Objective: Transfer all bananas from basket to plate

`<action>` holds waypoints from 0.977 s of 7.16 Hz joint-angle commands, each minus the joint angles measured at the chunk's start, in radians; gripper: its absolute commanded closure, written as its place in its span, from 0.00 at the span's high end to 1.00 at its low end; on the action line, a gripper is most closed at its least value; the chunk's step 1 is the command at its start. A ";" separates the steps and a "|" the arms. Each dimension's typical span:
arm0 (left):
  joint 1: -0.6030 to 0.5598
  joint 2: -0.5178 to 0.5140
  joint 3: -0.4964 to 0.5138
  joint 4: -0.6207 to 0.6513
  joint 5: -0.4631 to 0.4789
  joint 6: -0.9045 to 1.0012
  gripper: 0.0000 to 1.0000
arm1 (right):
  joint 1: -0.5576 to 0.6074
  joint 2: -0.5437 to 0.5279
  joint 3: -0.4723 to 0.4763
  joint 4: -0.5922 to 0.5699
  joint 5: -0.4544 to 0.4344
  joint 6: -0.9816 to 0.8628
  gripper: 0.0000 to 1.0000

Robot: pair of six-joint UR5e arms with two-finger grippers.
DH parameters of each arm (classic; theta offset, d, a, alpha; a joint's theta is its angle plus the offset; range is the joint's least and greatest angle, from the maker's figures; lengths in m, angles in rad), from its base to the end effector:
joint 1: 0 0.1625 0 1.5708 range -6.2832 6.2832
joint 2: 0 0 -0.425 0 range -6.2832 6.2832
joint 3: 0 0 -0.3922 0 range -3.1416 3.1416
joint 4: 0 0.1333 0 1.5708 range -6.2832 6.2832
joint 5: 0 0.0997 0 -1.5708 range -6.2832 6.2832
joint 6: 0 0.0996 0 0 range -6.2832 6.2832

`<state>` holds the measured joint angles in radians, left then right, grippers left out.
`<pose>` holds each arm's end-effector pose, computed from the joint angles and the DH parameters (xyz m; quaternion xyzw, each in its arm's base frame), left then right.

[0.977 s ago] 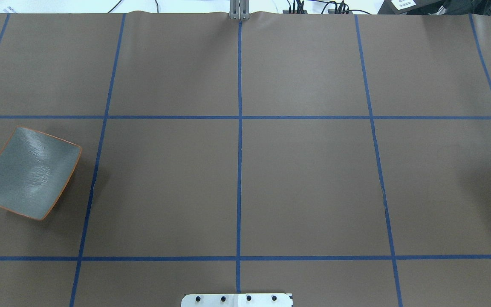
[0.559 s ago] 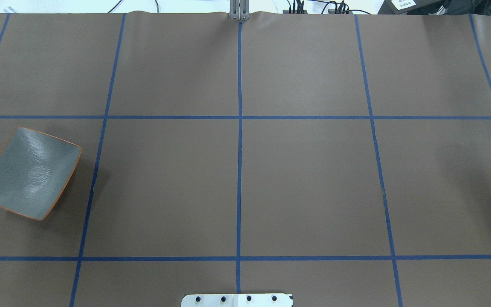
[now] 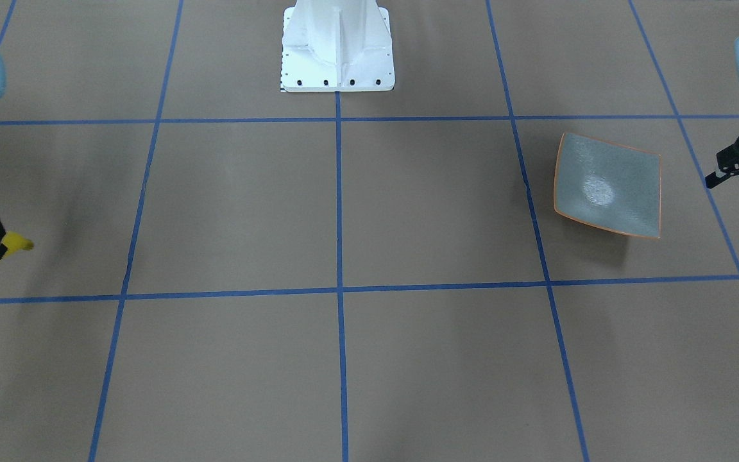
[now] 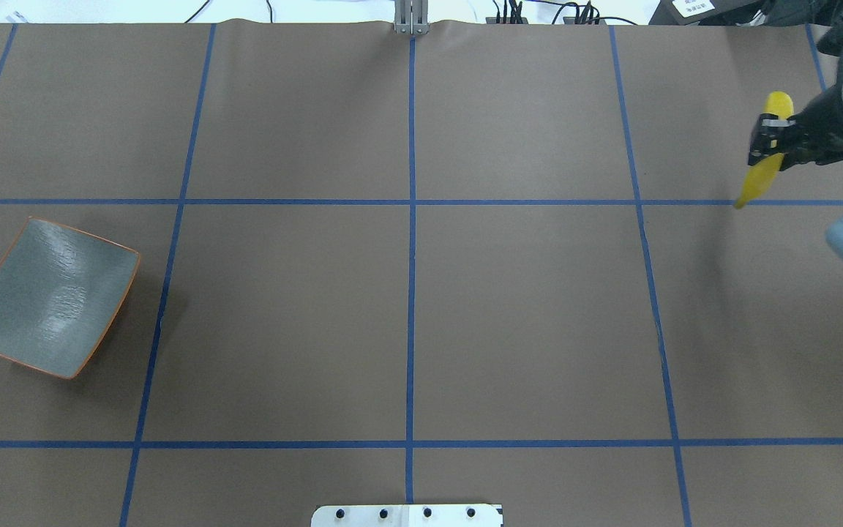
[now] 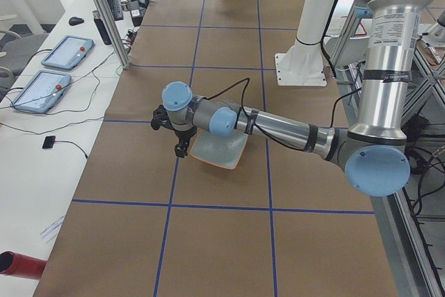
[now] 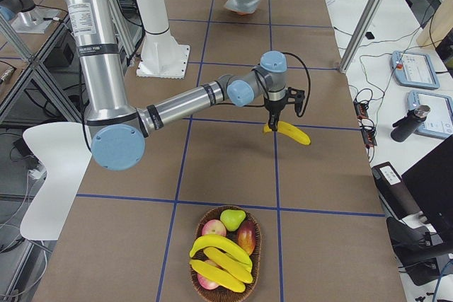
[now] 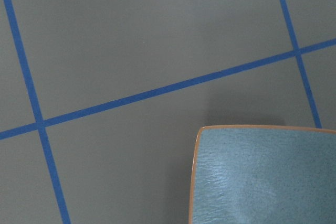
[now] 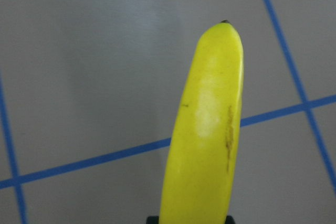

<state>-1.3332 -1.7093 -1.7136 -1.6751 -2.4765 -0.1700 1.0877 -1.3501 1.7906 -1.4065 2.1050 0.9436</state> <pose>0.0763 -0.5484 0.4940 0.0818 0.4554 0.1136 0.8792 -0.1956 -0.5507 0.4238 0.0523 -0.3785 0.1336 0.9144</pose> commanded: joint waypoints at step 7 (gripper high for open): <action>0.333 -0.474 0.242 -0.542 0.011 -1.072 1.00 | -0.377 0.301 0.012 0.237 -0.108 0.473 0.00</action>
<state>-1.0447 -2.0995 -1.5214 -2.0957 -2.4689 -1.0220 0.7507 -1.0448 1.8001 -1.2534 2.0019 1.3403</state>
